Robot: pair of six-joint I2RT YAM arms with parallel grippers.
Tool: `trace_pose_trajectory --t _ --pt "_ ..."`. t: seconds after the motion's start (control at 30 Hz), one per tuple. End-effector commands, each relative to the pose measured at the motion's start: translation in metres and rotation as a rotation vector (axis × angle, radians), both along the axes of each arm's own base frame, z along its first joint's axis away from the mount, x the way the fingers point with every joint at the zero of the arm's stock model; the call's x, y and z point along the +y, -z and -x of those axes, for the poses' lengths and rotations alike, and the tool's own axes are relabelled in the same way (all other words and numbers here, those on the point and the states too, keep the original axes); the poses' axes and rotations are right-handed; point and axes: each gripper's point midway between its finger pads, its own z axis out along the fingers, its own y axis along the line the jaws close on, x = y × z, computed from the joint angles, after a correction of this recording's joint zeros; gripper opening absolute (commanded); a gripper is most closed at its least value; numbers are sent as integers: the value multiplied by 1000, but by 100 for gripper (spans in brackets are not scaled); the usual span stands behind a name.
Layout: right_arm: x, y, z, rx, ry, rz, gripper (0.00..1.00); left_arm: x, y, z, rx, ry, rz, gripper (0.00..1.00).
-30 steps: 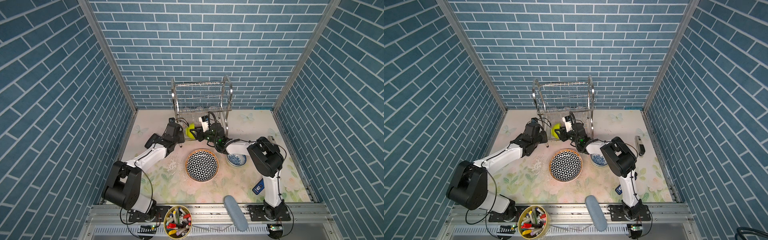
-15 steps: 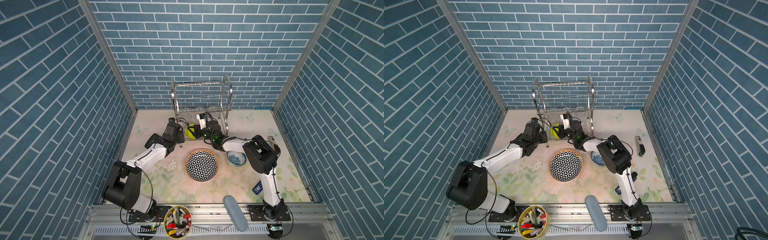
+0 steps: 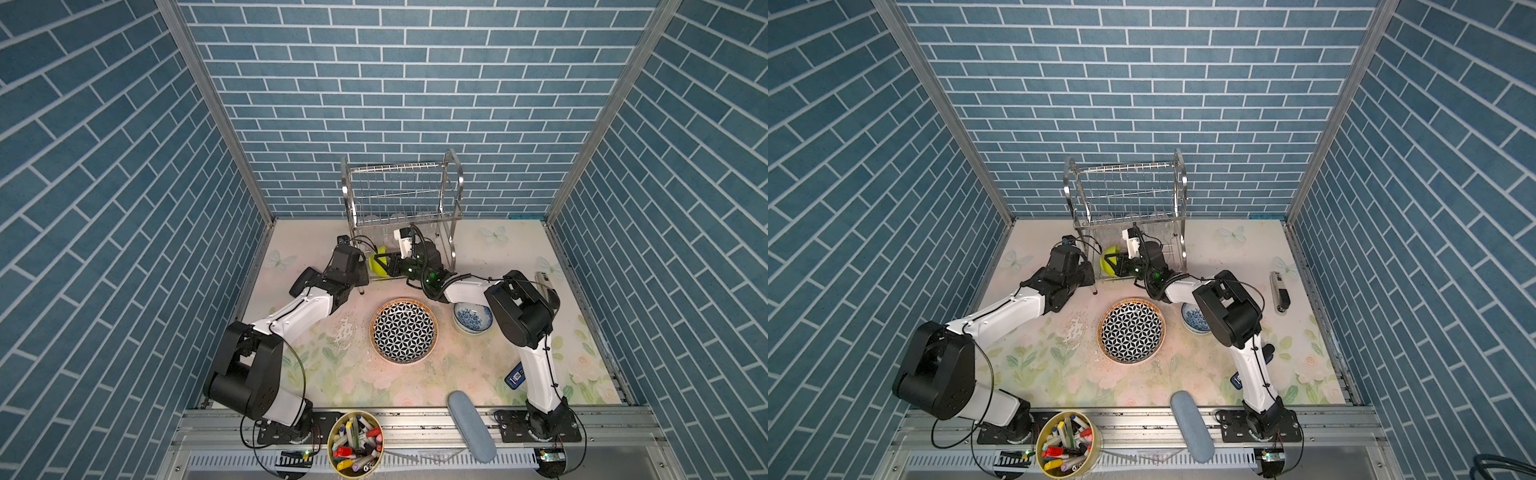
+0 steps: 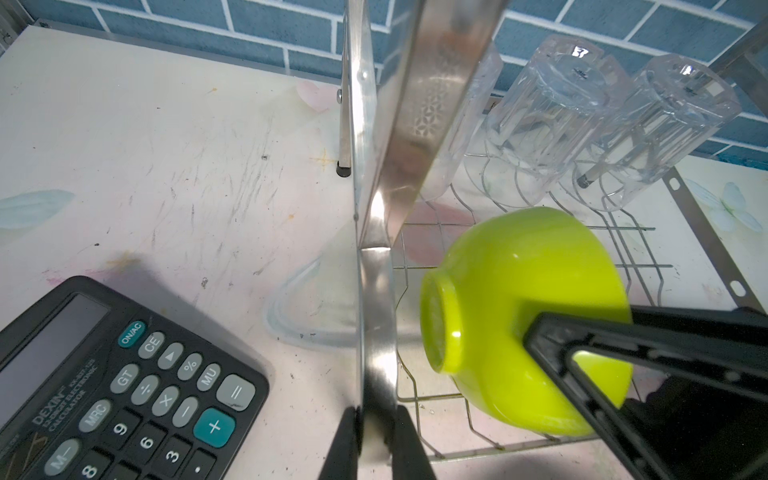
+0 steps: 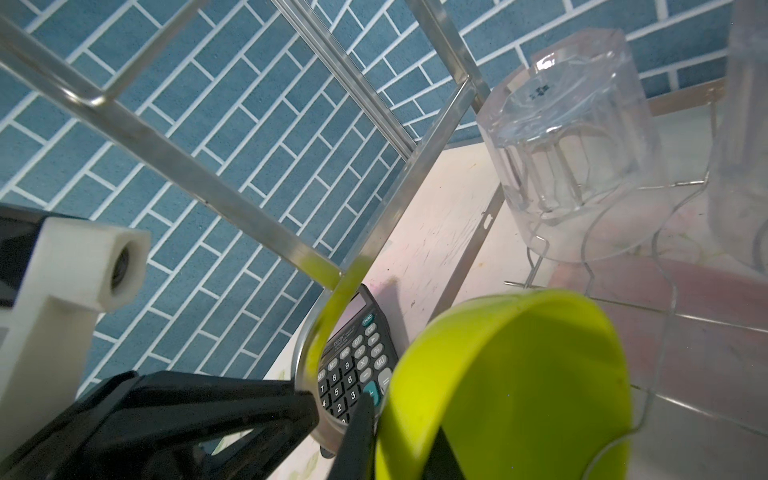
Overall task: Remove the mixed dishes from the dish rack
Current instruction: 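Close the right gripper on the lime-green bowl rim in the rack, then lift the lime-green bowl out of the rack with the right gripper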
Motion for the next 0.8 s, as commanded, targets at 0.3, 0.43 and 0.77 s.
trace_pose_trajectory --t 0.3,0.43,0.77 --pt "-3 -43 6 -78 -19 -108 0 1 11 6 54 -4 8 8" --pt "-7 -64 11 -104 -30 -139 0 1 12 6 55 -5 4 8" --pt "-7 -100 20 -100 -81 -266 0 3 12 7 57 -9 -1 8"
